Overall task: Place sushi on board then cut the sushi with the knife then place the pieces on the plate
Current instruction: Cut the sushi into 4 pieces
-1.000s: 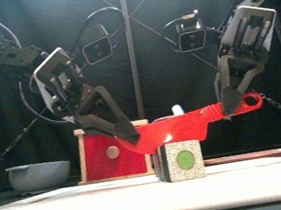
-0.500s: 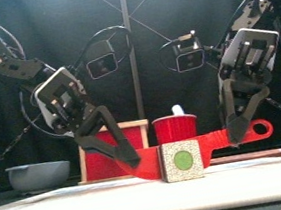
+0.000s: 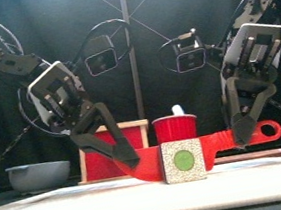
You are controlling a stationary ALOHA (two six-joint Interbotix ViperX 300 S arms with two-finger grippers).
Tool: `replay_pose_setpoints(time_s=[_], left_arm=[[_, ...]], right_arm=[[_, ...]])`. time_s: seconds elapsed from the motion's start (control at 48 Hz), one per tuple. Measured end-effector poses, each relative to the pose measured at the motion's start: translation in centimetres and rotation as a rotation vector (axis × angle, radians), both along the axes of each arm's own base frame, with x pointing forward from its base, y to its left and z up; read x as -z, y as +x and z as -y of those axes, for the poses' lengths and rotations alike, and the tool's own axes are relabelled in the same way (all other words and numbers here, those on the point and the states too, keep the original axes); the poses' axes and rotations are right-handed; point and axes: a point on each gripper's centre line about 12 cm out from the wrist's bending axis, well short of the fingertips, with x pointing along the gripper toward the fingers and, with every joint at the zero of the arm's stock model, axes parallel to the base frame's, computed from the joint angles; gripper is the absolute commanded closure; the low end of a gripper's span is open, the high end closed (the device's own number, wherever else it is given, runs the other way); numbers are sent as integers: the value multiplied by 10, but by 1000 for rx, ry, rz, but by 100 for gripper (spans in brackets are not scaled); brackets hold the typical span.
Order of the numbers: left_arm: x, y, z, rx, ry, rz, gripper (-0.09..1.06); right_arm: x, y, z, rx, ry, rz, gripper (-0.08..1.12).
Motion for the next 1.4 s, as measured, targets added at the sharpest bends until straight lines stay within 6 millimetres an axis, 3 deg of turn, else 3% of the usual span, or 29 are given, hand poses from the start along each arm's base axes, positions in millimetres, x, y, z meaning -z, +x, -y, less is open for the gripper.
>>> replay_pose_setpoints(time_s=[0.188,0.583,0.75,1.104,1.396], left_arm=[[-4,2,0,0,-2,9,57],[-38,0,0,25,-1,68,57],[-46,-1,1,41,7,87,57],[-48,-4,15,74,0,91,57],[-37,-4,17,58,-16,59,57]], right_arm=[[-4,2,1,-4,-3,12,54],[-49,-2,4,-18,-15,143,54],[-58,-3,3,-19,-10,169,54],[-58,-4,-9,-19,34,165,54],[-43,-3,-15,-23,43,116,54]])
